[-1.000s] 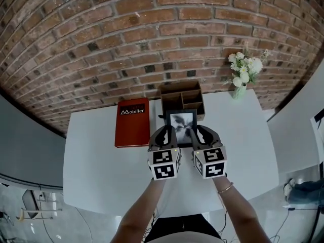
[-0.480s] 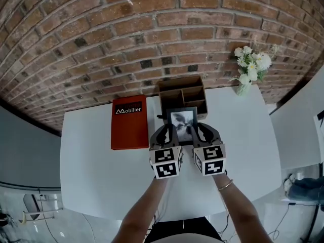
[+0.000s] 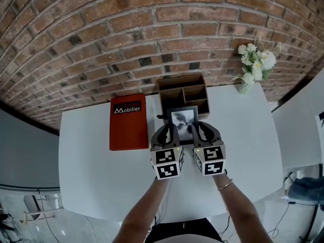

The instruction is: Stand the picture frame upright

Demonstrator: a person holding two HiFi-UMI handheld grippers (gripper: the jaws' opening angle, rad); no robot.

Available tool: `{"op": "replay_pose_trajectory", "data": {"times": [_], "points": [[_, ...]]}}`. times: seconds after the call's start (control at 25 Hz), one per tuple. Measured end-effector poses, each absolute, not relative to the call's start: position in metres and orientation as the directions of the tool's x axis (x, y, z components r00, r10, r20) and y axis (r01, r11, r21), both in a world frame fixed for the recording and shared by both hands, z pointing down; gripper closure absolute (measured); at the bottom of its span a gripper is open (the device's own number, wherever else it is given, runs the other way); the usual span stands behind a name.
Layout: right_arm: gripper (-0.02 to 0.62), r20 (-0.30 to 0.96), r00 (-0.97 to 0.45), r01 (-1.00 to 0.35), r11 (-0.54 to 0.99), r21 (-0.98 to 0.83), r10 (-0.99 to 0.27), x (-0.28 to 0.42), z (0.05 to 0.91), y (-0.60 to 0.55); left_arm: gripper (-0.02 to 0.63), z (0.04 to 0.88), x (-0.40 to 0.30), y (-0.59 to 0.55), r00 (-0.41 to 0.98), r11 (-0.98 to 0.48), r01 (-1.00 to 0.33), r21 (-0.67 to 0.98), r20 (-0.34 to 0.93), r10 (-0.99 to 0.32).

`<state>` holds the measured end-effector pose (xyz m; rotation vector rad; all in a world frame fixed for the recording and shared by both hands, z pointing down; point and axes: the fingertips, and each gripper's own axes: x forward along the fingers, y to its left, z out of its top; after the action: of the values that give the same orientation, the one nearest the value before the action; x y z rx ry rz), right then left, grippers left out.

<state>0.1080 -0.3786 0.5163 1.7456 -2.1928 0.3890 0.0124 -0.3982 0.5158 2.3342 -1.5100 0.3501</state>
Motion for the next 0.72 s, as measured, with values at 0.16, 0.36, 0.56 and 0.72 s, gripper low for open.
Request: {"op": "replay_pose_trajectory", "data": {"times": [0.16, 0.36, 0.56, 0.72], "points": [[0.514, 0.401, -0.201, -0.977, 0.214, -0.012, -0.894, 0.109, 0.522, -0.381, 0.543, 0.521, 0.014, -0.401, 0.410, -0.384, -0.912, 0.146, 0.385, -0.827], [0.514, 0.417, -0.200, -0.977, 0.214, -0.014, -0.886, 0.109, 0.531, -0.383, 0.544, 0.530, 0.013, -0.404, 0.403, -0.378, -0.914, 0.146, 0.405, -0.820], [0.514, 0.431, -0.199, -0.977, 0.212, -0.019, -0.880, 0.110, 0.538, -0.387, 0.543, 0.534, 0.014, -0.406, 0.404, -0.380, -0.914, 0.142, 0.408, -0.819], [0.514, 0.438, -0.194, -0.979, 0.202, -0.029, -0.878, 0.111, 0.542, -0.390, 0.543, 0.535, 0.015, -0.406, 0.409, -0.386, -0.911, 0.143, 0.411, -0.815]]}}
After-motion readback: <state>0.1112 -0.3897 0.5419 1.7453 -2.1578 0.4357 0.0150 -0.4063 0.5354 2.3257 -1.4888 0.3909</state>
